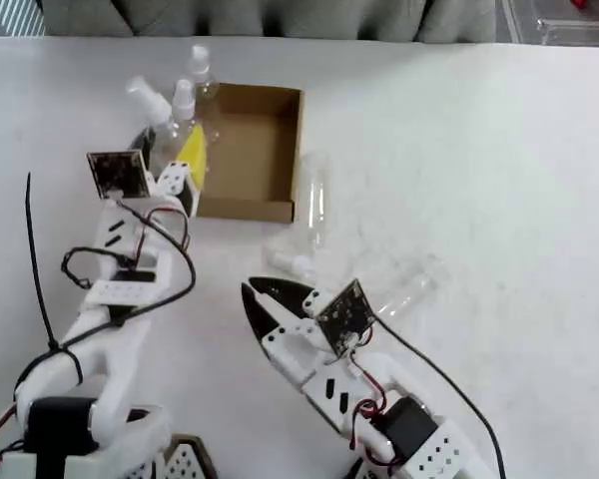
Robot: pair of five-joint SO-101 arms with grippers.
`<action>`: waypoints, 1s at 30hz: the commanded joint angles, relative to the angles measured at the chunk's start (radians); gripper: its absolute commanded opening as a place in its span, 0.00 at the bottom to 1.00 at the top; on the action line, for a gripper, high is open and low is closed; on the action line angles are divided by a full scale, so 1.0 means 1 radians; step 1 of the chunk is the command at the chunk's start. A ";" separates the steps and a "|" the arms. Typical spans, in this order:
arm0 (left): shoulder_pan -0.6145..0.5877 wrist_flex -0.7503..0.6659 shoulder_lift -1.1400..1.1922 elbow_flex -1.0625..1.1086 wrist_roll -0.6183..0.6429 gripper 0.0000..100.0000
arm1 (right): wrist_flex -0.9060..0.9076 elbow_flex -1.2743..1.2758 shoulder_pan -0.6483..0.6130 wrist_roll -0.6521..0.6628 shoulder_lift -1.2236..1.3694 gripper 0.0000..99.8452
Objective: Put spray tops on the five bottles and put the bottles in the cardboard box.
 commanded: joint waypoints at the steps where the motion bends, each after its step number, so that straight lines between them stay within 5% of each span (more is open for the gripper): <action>1: -0.005 -0.034 0.038 -0.095 -0.012 0.02 | 0.005 0.011 0.007 0.014 0.004 0.02; 30: -0.008 -0.224 0.318 -0.178 -0.014 0.02 | 0.005 0.011 0.008 0.014 0.005 0.02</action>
